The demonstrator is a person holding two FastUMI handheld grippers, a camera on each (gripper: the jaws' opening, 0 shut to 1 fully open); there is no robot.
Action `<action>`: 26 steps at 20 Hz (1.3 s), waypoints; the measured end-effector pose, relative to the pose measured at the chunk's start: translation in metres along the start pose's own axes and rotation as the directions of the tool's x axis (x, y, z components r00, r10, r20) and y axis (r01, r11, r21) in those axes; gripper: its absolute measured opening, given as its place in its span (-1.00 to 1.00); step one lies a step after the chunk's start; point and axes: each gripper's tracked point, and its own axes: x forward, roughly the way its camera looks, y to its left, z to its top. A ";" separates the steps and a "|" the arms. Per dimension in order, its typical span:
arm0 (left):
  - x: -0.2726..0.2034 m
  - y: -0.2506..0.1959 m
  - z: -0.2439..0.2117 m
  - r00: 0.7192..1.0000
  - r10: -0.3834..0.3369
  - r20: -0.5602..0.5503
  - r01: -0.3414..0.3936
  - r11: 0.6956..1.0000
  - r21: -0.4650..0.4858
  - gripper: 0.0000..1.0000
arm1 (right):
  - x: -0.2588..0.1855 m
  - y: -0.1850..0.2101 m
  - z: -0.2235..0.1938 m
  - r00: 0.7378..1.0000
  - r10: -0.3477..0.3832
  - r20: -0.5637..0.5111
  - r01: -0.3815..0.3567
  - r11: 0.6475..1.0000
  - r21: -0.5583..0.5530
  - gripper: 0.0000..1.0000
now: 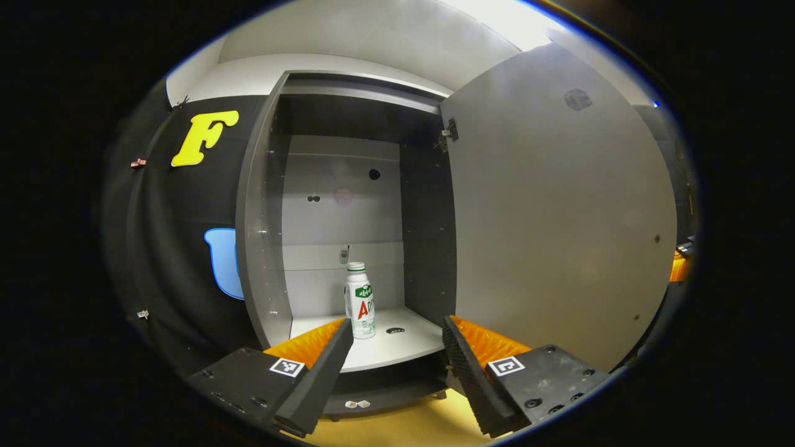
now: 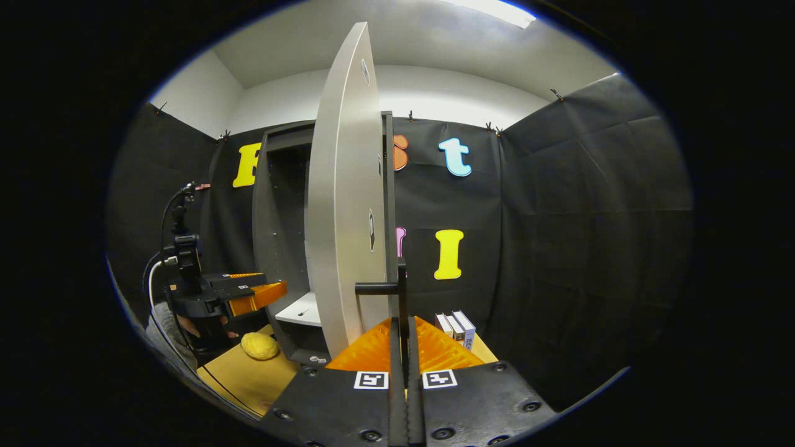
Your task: Open the cabinet door with the right hand, grasp the bottle in the cabinet with the left hand and place it on the coaster, then close the cabinet door with the right hand.
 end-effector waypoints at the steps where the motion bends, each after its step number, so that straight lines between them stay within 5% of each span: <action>1: 0.007 0.003 0.003 1.000 0.010 0.011 -0.010 1.000 0.000 0.83 | -0.001 0.001 0.000 1.000 0.005 0.001 -0.005 1.000 0.005 -0.89; 6: 0.047 0.021 0.013 0.994 0.072 0.079 -0.072 0.997 -0.006 0.80 | -0.001 0.015 0.000 0.997 0.075 -0.003 -0.074 0.996 0.040 -0.89; 16: 0.152 0.058 -0.027 0.991 0.132 0.039 -0.131 0.991 -0.015 0.80 | -0.022 0.026 0.000 0.989 0.146 -0.029 -0.143 0.985 0.095 -0.89; 26: 0.248 0.088 -0.076 0.981 0.194 -0.027 -0.194 0.981 0.000 0.83 | -0.020 -0.030 0.013 0.991 -0.133 0.012 0.130 0.983 0.133 -0.89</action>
